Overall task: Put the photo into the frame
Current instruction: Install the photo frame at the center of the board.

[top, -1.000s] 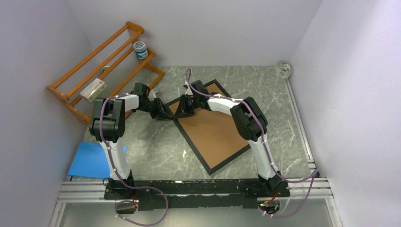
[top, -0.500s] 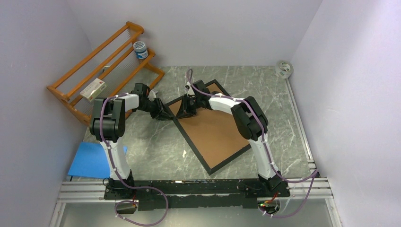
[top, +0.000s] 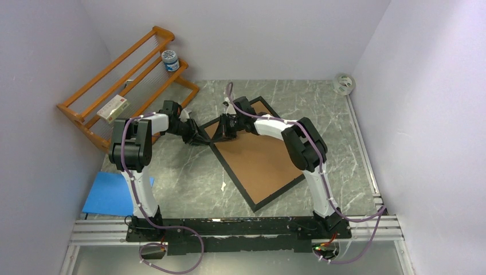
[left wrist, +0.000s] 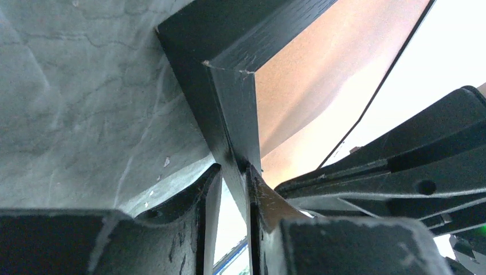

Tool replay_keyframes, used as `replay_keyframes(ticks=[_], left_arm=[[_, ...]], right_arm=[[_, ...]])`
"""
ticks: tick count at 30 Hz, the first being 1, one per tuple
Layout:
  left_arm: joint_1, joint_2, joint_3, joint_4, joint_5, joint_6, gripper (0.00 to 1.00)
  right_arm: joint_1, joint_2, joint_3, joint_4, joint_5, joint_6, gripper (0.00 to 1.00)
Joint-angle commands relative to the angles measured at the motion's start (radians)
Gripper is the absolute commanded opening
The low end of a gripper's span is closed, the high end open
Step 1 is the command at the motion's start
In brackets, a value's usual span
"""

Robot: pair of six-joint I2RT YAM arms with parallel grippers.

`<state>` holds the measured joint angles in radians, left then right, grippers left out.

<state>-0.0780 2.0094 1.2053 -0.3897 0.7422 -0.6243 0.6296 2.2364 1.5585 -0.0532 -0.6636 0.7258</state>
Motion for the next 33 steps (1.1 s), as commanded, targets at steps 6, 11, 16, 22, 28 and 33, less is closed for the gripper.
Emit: replay_keyframes(ticks=[6,11,16,22,28,33], left_arm=[[0.000,0.041,-0.005,-0.066,-0.090,0.038,0.26],[0.000,0.044,-0.005,-0.065,-0.090,0.037,0.26],[0.000,0.048,-0.007,-0.063,-0.088,0.036,0.26],[0.000,0.044,-0.006,-0.066,-0.089,0.038,0.25],[0.000,0.044,-0.006,-0.069,-0.093,0.041,0.25],[0.000,0.046,0.007,-0.117,-0.153,0.051,0.24]], right_arm=[[0.012,-0.013,0.054,-0.035,0.001,-0.027,0.10],[0.014,0.007,0.058,-0.095,0.034,-0.049,0.16],[0.012,0.038,0.074,-0.151,0.084,-0.068,0.20],[0.007,0.066,0.083,-0.168,0.130,-0.071,0.20],[-0.013,0.079,0.067,-0.201,0.169,-0.080,0.18],[-0.020,0.101,0.055,-0.224,0.161,-0.092,0.19]])
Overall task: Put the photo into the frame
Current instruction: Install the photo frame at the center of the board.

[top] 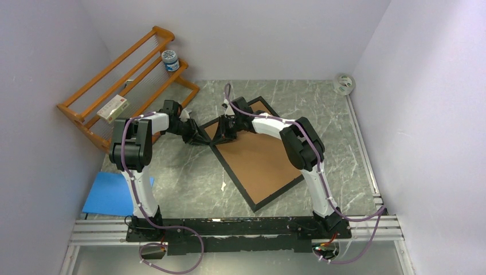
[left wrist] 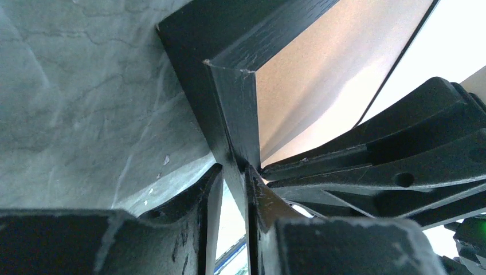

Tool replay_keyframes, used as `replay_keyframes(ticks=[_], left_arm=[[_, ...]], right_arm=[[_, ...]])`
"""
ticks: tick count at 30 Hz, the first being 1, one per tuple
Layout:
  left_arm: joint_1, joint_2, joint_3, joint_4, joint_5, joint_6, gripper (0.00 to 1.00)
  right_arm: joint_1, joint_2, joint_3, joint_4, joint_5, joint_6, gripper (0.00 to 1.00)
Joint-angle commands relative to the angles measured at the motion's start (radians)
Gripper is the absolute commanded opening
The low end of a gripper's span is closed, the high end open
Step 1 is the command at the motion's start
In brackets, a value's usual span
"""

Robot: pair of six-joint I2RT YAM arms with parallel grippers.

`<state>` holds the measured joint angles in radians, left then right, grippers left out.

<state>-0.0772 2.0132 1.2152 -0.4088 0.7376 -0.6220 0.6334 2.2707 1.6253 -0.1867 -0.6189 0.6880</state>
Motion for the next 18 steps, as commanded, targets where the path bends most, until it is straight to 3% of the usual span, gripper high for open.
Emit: replay_keyframes(ticks=[1,18], left_arm=[[-0.001,0.041,-0.002,-0.099,-0.152,0.048,0.24],[-0.001,0.049,0.001,-0.120,-0.181,0.045,0.24]], right_arm=[[-0.025,0.067,-0.018,-0.096,0.123,-0.054,0.19],[-0.053,0.077,-0.040,-0.174,0.240,-0.071,0.23]])
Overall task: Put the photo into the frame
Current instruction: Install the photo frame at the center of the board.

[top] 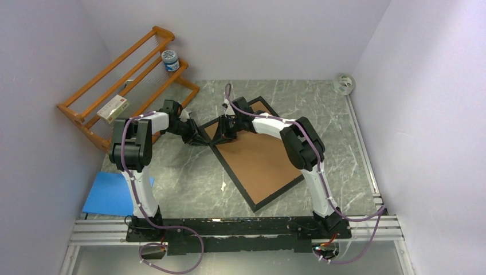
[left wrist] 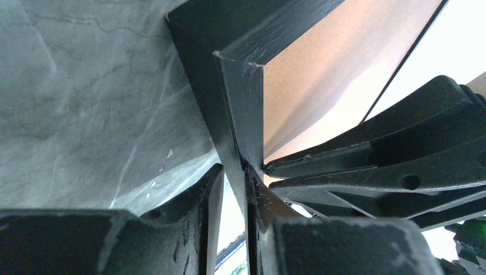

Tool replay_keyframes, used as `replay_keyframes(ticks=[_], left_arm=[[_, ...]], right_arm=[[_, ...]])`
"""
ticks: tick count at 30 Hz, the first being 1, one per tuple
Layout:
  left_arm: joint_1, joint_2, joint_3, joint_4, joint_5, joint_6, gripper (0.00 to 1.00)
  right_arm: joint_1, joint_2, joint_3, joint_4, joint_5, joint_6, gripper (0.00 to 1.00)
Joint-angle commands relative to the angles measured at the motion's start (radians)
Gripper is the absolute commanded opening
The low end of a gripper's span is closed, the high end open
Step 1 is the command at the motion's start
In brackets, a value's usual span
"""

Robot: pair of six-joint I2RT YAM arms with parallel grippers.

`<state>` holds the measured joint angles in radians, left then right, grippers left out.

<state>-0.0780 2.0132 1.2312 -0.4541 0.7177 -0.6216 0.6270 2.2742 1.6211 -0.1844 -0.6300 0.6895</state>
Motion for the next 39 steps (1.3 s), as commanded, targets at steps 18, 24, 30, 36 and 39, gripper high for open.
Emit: replay_keyframes(ticks=[18,24,30,36,39], left_arm=[[0.000,0.056,-0.016,-0.068,-0.141,0.041,0.25],[-0.001,0.049,-0.022,0.003,-0.055,0.023,0.34],[0.000,0.066,0.011,0.061,0.022,-0.012,0.42],[0.000,0.134,0.111,0.103,0.055,-0.037,0.42],[0.000,0.168,0.167,0.126,0.086,-0.039,0.42]], right_arm=[[-0.061,0.047,-0.058,-0.185,0.328,-0.059,0.29],[-0.068,-0.090,-0.070,-0.137,0.334,-0.078,0.32],[-0.076,-0.231,-0.112,-0.109,0.245,-0.156,0.40],[-0.065,-0.286,-0.209,-0.067,-0.008,-0.215,0.34],[-0.041,-0.302,-0.259,-0.051,-0.126,-0.243,0.25]])
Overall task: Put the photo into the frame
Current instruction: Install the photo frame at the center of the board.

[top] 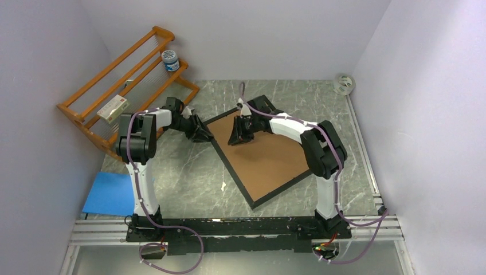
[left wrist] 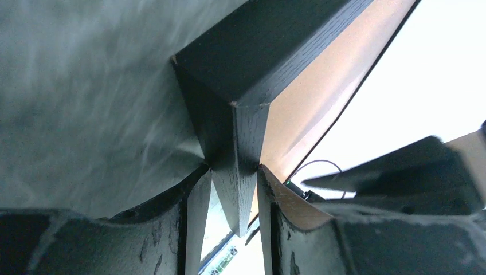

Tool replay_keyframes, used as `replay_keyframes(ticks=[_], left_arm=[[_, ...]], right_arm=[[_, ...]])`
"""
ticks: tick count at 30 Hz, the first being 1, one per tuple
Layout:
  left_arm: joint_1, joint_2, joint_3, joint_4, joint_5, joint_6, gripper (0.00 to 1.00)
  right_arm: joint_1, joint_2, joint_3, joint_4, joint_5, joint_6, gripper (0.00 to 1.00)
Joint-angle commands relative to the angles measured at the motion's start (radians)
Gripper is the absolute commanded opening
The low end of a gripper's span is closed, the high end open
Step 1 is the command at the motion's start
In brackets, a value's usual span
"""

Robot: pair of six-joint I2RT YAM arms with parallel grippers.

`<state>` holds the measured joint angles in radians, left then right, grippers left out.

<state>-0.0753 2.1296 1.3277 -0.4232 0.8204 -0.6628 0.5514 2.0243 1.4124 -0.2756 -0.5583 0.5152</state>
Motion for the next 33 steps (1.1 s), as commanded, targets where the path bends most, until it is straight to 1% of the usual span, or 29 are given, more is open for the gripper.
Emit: replay_keyframes(ticks=[1,3,8,10,13,17,22,25,33], left_arm=[[-0.003,0.052,0.080,0.098,-0.007,0.005,0.42],[-0.003,0.037,0.081,0.091,-0.016,0.014,0.45],[-0.004,-0.032,0.010,0.084,-0.047,0.028,0.60],[-0.007,-0.053,-0.034,0.093,-0.045,0.022,0.63],[-0.018,-0.078,-0.088,0.108,-0.040,0.014,0.63],[-0.046,-0.080,-0.117,0.093,-0.043,0.020,0.58],[-0.074,-0.071,-0.113,0.066,-0.074,0.032,0.45],[-0.079,-0.063,-0.097,0.025,-0.117,0.043,0.38],[-0.080,-0.053,-0.087,-0.042,-0.192,0.066,0.28]], right_arm=[[0.041,-0.054,-0.062,0.044,-0.225,-0.069,0.24],[0.053,-0.048,-0.070,0.026,-0.247,-0.076,0.21],[0.073,-0.030,-0.098,0.045,-0.231,-0.047,0.20],[0.071,-0.021,-0.106,0.060,-0.221,-0.028,0.20],[0.072,0.003,-0.098,0.042,-0.197,-0.027,0.20],[0.072,0.043,-0.086,0.014,-0.183,-0.040,0.20],[0.071,0.071,-0.100,-0.002,-0.136,-0.040,0.19],[0.067,0.076,-0.122,0.012,-0.107,-0.030,0.18],[0.026,0.097,-0.169,0.062,-0.055,0.005,0.16]])
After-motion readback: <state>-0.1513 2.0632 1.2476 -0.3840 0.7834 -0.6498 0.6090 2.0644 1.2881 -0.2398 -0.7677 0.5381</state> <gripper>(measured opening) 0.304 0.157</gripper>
